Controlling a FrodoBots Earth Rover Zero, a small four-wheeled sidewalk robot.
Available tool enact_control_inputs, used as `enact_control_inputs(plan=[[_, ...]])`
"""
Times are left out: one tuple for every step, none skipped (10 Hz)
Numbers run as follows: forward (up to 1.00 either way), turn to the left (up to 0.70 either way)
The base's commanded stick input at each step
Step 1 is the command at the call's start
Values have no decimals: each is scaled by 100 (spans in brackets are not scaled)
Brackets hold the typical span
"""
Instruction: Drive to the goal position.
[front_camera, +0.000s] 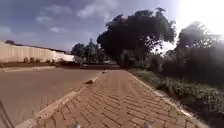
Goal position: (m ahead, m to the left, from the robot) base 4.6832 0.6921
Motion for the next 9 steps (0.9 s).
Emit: enact_control_inputs(plan=[[70, 0], [70, 0], [70, 0], [70, 0], [70, -9], [70, -21], [70, -34], [70, -9], [70, 0]])
